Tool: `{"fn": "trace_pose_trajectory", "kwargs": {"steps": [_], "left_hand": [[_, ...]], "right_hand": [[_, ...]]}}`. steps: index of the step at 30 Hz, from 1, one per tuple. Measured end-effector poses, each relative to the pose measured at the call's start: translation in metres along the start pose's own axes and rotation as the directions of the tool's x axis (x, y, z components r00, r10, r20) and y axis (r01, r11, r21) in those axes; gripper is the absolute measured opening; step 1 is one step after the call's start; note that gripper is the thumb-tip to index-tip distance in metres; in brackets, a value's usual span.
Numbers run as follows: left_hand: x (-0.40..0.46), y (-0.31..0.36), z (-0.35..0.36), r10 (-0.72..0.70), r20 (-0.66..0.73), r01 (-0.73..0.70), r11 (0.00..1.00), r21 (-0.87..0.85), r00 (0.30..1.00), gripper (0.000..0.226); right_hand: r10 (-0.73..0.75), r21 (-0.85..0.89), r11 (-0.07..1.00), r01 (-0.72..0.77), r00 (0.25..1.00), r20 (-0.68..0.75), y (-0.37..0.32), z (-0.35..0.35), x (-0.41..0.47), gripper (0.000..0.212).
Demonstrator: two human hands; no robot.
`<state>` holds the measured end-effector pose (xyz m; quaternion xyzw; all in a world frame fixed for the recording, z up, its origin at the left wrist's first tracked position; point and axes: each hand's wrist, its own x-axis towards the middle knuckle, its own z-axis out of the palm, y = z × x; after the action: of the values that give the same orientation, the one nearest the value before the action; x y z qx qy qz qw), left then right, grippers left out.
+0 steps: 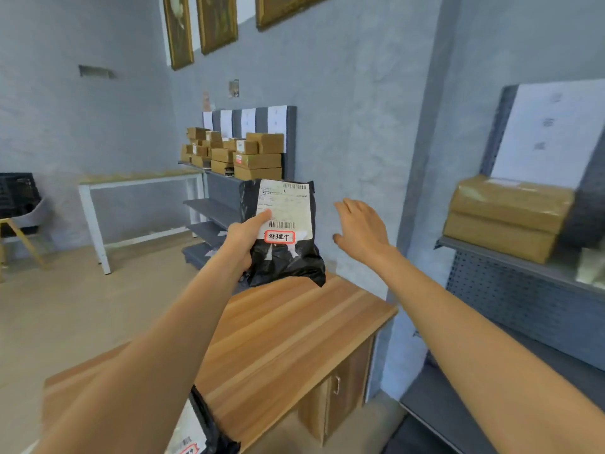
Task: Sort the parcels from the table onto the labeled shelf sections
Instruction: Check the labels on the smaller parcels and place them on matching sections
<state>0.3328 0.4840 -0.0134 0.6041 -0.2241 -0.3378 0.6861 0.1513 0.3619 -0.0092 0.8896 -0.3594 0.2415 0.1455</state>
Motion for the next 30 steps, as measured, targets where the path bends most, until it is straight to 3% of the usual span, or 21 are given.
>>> {"fn": "trace_pose_trajectory", "kwargs": {"steps": [9,16,21,25,30], "left_hand": [[-0.062,-0.012,0.125,-0.056,0.352,0.044,0.998,0.042,0.934,0.036],[-0.129,-0.017,0.230,-0.068,0.581,0.038,0.997,0.064,0.811,0.034],[-0.196,-0.026,0.296,-0.095,0.718,0.056,0.995,0.078,0.689,0.017],[-0.251,-0.036,0.345,-0.111,0.791,0.088,0.994,0.073,0.601,0.028],[-0.325,-0.045,0.398,-0.128,0.830,0.085,0.992,0.097,0.543,0.031]], "right_hand": [[0.282,-0.187,0.943,-0.277,0.959,-0.001,0.106,-0.069,-0.101,0.055],[0.439,-0.323,0.839,-0.438,0.895,-0.075,0.179,-0.139,-0.187,0.062],[0.539,-0.368,0.753,-0.545,0.832,-0.130,0.226,-0.184,-0.256,0.054],[0.600,-0.421,0.678,-0.602,0.785,-0.157,0.261,-0.223,-0.315,0.056],[0.663,-0.479,0.592,-0.648,0.729,-0.166,0.294,-0.276,-0.389,0.061]]}}
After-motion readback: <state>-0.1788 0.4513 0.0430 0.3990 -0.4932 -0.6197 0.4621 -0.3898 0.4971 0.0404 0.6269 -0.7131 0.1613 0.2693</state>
